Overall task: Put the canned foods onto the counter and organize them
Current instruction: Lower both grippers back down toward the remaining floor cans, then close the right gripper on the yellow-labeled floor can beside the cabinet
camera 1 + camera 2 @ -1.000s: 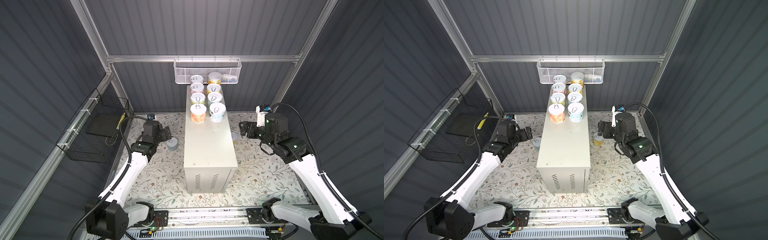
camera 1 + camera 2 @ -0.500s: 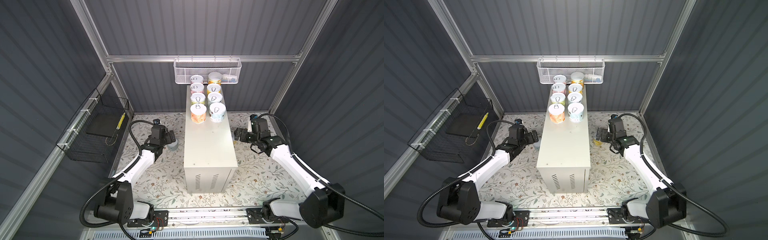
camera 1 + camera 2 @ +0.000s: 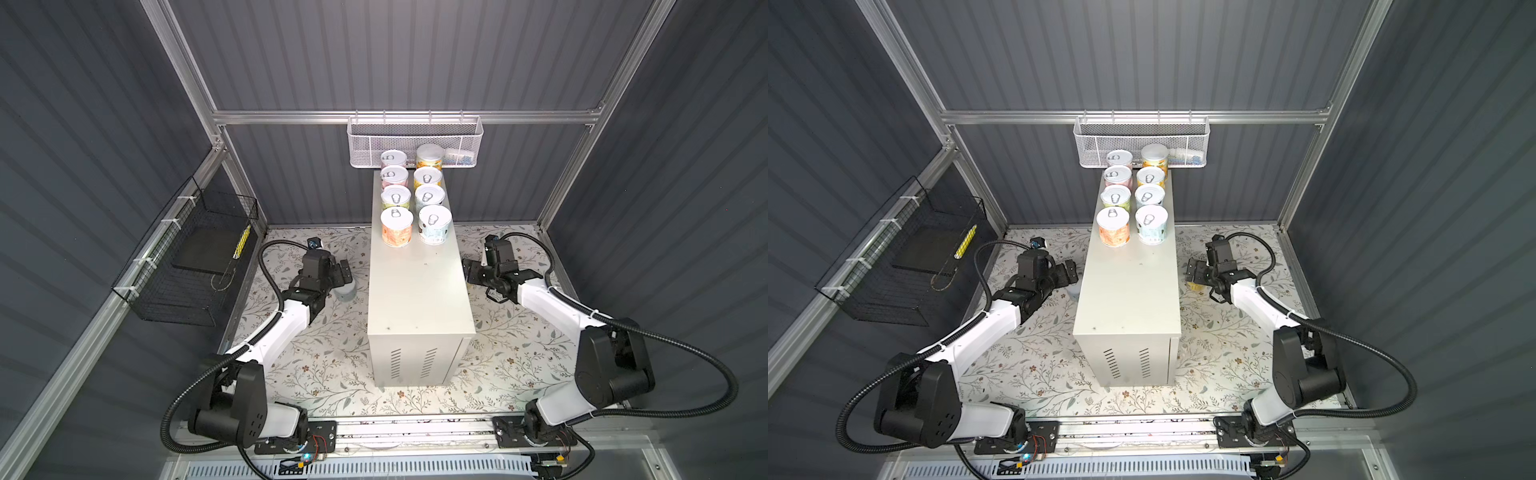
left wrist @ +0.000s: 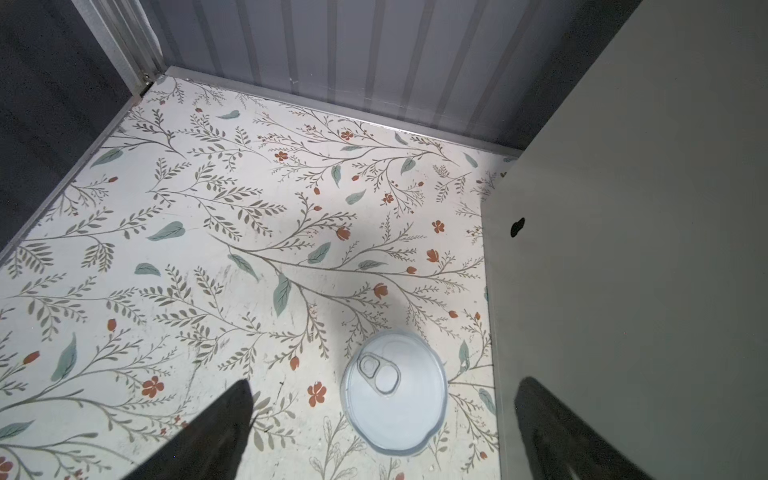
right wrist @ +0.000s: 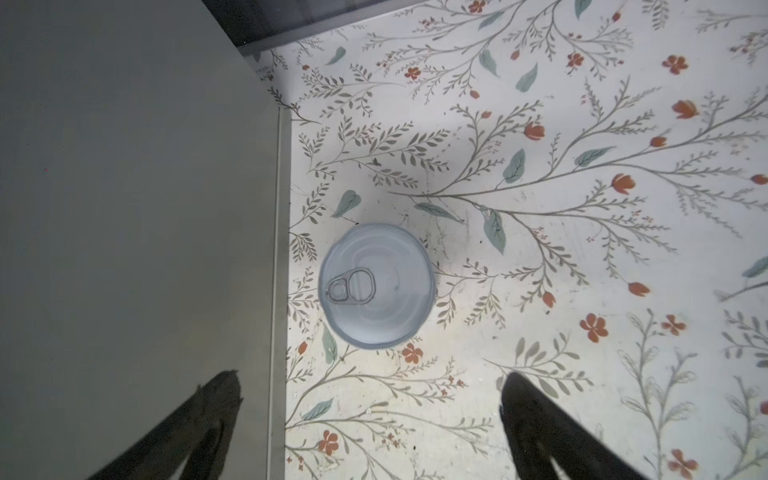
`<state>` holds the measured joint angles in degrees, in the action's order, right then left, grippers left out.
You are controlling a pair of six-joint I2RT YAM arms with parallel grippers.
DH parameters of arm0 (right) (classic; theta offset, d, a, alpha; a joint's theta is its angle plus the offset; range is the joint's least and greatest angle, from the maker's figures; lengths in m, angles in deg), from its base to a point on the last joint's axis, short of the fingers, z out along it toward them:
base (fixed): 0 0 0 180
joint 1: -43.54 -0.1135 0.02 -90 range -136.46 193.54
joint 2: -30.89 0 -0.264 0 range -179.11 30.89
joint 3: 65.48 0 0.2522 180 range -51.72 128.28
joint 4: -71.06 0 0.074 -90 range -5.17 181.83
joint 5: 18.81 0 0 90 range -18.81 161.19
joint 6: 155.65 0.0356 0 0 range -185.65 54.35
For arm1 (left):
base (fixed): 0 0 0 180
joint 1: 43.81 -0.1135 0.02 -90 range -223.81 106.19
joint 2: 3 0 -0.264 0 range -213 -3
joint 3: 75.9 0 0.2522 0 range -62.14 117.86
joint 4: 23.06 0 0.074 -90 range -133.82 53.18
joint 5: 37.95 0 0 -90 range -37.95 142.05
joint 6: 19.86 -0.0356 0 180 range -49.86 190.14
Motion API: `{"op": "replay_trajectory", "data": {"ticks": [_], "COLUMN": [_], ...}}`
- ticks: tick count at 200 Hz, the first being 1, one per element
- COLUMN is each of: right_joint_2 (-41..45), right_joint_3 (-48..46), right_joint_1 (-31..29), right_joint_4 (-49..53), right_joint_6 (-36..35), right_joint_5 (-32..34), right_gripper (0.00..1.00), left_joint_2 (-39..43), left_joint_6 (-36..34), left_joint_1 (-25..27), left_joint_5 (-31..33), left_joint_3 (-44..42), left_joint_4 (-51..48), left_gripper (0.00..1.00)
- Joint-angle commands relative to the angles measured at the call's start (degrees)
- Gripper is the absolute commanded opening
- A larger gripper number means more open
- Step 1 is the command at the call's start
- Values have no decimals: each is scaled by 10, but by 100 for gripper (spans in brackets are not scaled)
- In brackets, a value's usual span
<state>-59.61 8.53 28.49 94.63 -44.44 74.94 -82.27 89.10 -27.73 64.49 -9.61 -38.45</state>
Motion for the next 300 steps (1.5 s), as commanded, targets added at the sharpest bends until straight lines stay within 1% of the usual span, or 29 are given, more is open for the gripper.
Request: {"op": "replay_trajectory", "data": {"ticks": [1,38,66,99,125,151,179,258,300], "right_joint_2": [-22,-71,-107,-136,-170,-192,-223,-248,-269], "right_joint_3": [-7,16,44,56,91,107,139,144,151], "right_joint_1": [5,10,10,11,11,11,10,10,8], "right_joint_4": [-37,-46,-30,-49,-25,-25,6,19,21], "right_joint_6": [-1,-7,-7,-9,-7,-4,-1,33,51], "right_joint_5": [-10,-16,-4,-15,-12,-12,-7,-10,-12], "right_gripper": [99,99,99,99,99,99,98,93,89], "left_joint_2": [-2,-6,-12,-20,-21,-20,-20,-26,-24], "left_joint_6": [11,16,16,14,12,12,10,12,13], "left_joint_1": [2,2,2,2,2,2,2,2,2], "left_joint_5": [-24,-34,-36,-40,-41,-41,-39,-43,-44], "left_joint_3": [-4,-8,-5,2,3,1,-1,1,-1], "left_joint_4": [4,8,8,7,8,8,8,13,11], "left_gripper": [99,99,99,99,98,98,98,98,98]}}
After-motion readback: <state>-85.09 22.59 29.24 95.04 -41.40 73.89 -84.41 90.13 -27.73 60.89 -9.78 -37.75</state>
